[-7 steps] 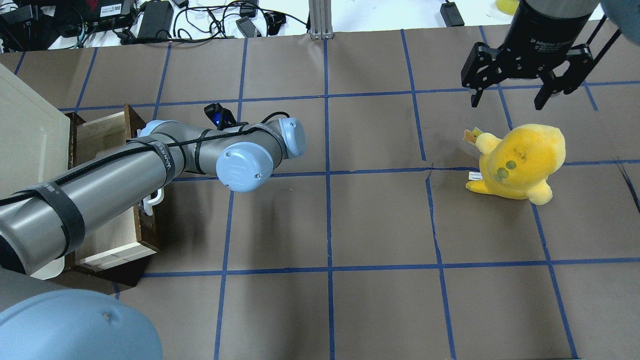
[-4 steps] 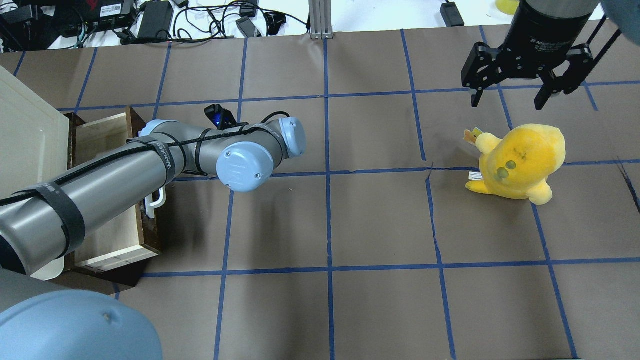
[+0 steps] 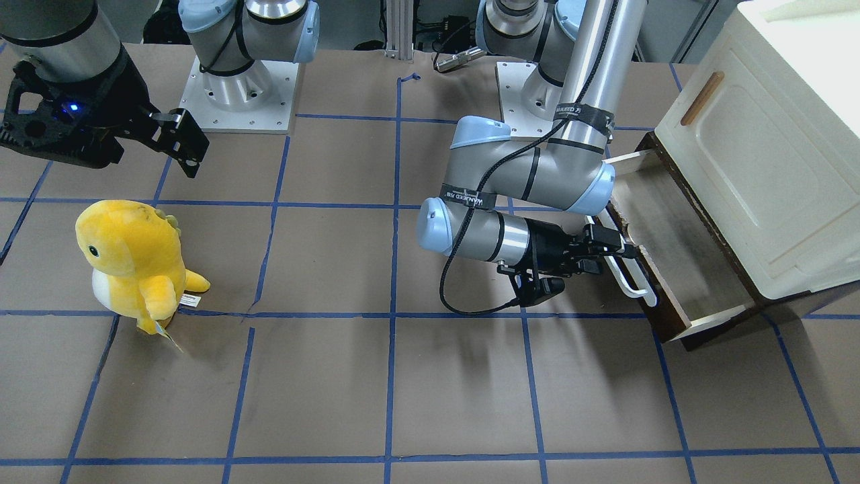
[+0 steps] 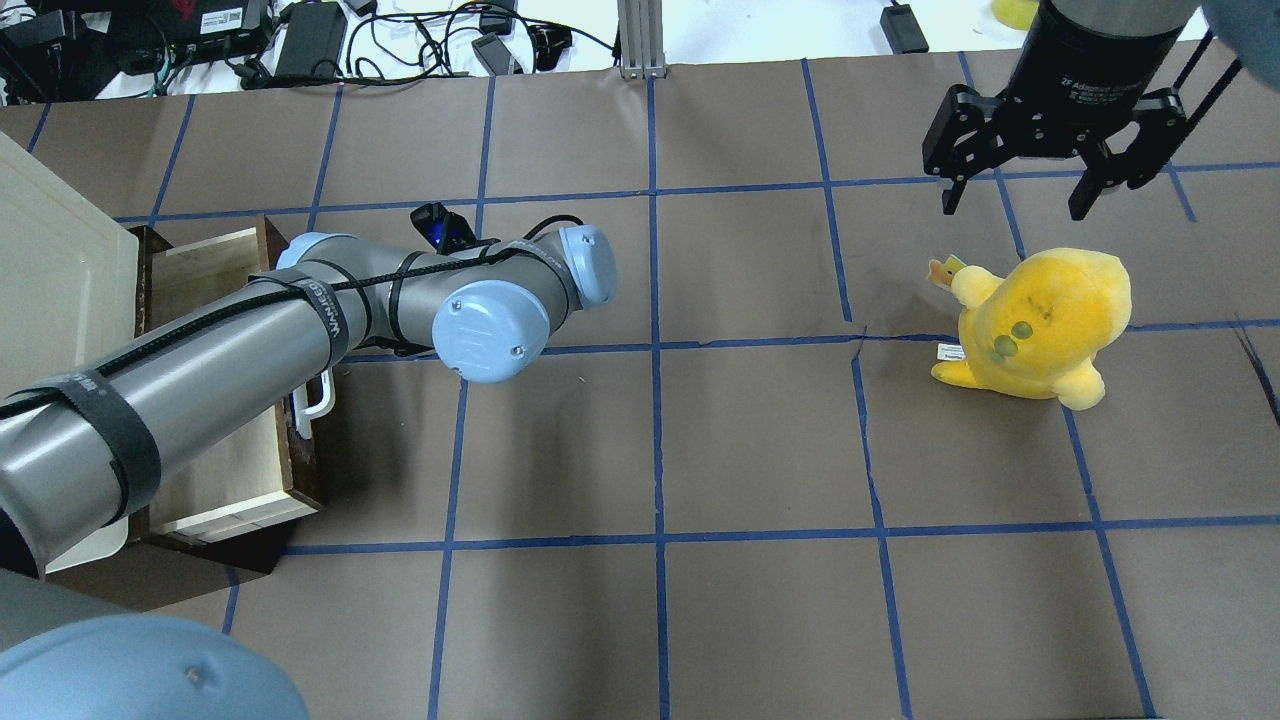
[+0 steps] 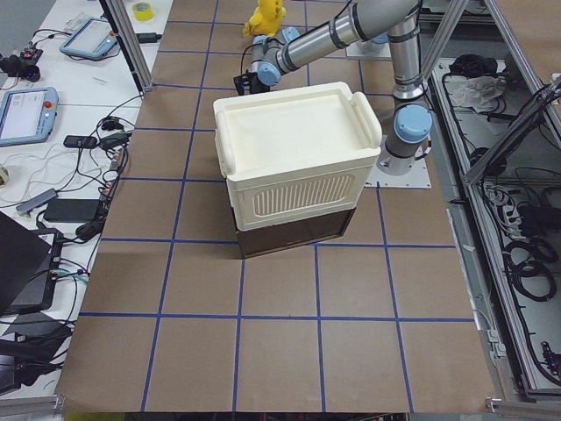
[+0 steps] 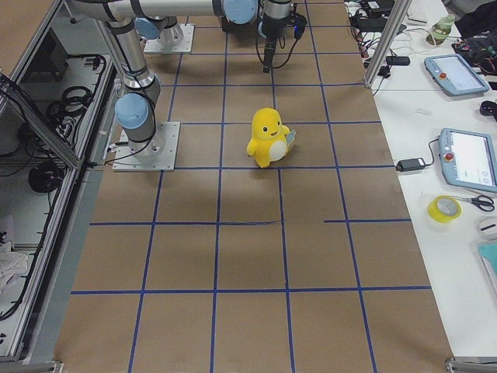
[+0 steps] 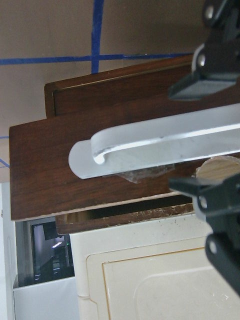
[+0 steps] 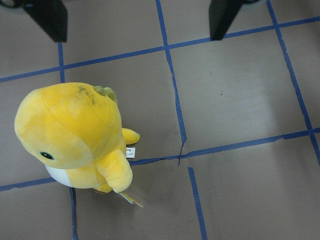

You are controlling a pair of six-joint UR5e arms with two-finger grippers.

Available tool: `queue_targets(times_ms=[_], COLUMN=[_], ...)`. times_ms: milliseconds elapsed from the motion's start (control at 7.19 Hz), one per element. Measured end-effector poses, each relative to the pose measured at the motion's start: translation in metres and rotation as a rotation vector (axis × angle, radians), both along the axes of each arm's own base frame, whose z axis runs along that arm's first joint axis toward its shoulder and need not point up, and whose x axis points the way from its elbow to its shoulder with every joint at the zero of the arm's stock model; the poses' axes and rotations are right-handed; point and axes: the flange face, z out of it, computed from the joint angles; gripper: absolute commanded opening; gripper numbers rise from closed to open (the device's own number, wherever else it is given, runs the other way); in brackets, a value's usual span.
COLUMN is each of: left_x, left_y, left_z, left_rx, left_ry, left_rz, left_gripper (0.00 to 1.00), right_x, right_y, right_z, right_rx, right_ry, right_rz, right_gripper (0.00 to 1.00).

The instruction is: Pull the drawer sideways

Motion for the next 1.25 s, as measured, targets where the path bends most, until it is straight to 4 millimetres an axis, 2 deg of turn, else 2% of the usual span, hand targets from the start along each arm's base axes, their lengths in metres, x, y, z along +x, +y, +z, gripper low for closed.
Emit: queue_targets(times_ms=[278,417,696,974,1252], left_x=[-0.032,-0.043,-0.046,-0.023,0.011], left_y=[-0.006,-0.006,0.012,0.035,0.049], left_z=[0.051,0.089,0.175,0.241,0.279], left_rx=[0.026,0.039,0.02,-0.046,-0.09], left_ry=[0.295,0.429,0.623,0.879,1.075], left_rz=[0.021,-0.008,-0.092,-0.064,0.003], left_gripper=[0.99,0.99,0.99,1.0,1.0], right_x=[0.0,0.0,0.0,0.0,0.0], right_y=[0.0,0.0,0.0,0.0,0.0], right_z=[0.0,0.0,0.0,0.0,0.0], right_rx=[0.0,0.0,0.0,0.0,0.0], right_ry=[0.0,0.0,0.0,0.0,0.0], right_rz=[0.0,0.0,0.0,0.0,0.001], right_gripper=[1.0,1.0,1.0,1.0,1.0])
